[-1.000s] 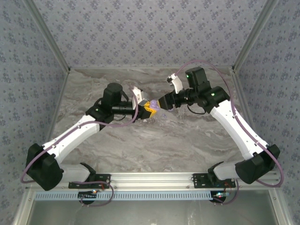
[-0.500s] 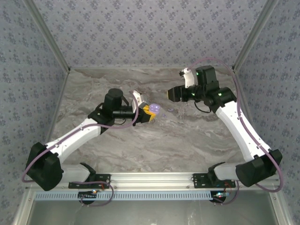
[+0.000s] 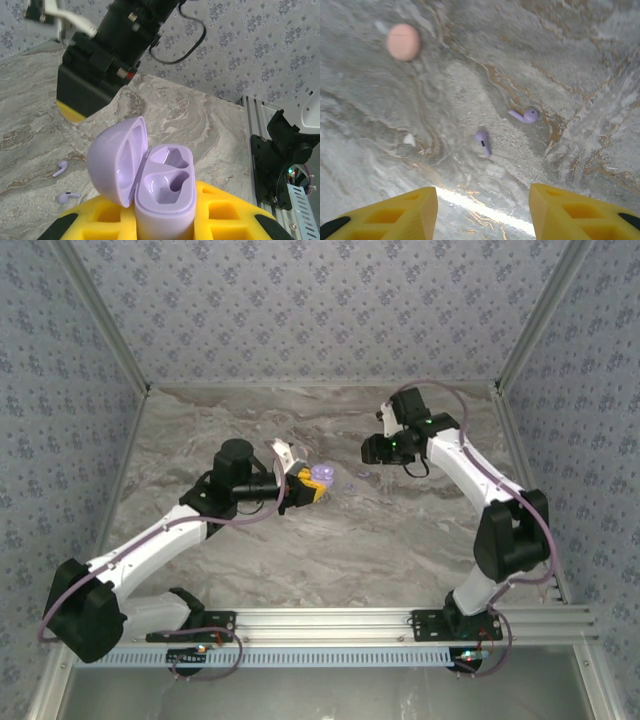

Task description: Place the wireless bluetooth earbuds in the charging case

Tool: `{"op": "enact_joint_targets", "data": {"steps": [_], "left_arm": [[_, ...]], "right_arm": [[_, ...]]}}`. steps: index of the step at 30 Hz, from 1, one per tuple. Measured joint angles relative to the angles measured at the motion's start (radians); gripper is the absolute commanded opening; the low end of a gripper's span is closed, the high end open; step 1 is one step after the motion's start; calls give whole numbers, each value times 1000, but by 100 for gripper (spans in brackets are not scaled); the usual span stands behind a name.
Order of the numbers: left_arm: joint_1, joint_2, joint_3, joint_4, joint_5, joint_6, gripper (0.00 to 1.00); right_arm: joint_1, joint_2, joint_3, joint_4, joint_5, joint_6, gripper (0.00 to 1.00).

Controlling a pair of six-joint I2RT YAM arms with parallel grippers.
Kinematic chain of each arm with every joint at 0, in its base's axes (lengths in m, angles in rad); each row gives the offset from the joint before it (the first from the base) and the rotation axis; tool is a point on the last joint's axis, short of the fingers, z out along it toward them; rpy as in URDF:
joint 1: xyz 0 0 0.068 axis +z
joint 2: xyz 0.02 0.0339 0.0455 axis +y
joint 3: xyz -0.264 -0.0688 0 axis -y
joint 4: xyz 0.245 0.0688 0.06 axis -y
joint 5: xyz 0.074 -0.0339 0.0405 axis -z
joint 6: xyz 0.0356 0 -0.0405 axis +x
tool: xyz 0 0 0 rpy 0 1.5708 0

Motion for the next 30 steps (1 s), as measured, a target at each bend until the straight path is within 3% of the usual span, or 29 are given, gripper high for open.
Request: {"op": "enact_joint_targets", "data": {"steps": [5, 15, 30], "left_arm": [[-2, -2, -18, 5, -21, -11, 11], [-7, -15, -25, 13, -39, -11, 11], [-8, -17, -31, 15, -51, -10, 11]], "right_arm": [[0, 112, 0, 11, 5, 45, 50], [15, 291, 14, 29, -31, 78, 35], [14, 396, 97, 36, -37, 90, 36]]}}
